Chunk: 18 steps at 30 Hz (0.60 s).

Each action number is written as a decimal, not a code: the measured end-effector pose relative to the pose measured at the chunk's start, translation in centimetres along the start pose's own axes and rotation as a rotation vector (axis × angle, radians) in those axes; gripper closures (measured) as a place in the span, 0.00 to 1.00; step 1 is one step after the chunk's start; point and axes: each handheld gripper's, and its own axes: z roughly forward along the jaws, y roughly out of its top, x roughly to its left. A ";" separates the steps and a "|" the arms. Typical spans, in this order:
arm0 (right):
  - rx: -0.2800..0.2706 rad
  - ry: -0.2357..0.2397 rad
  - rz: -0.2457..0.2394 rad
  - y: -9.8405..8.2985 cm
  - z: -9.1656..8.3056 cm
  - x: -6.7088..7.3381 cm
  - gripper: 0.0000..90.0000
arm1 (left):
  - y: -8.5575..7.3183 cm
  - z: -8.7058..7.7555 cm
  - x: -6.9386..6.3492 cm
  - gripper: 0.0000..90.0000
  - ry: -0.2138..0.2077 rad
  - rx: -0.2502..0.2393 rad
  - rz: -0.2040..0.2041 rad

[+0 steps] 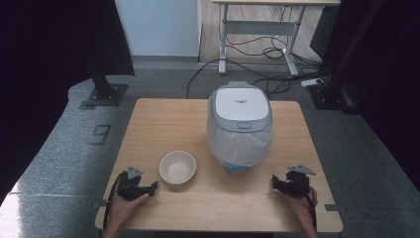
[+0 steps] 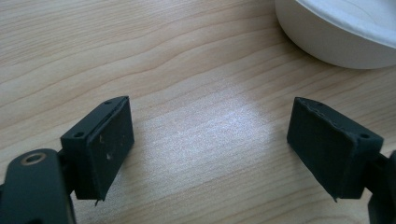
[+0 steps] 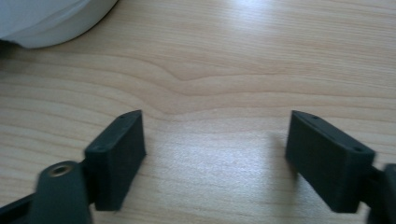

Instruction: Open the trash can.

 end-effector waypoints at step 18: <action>-0.075 0.046 0.017 0.3 -1.7 0.1 0.29 | 0.0 0.0 0.0 0.16 0.001 0.000 0.000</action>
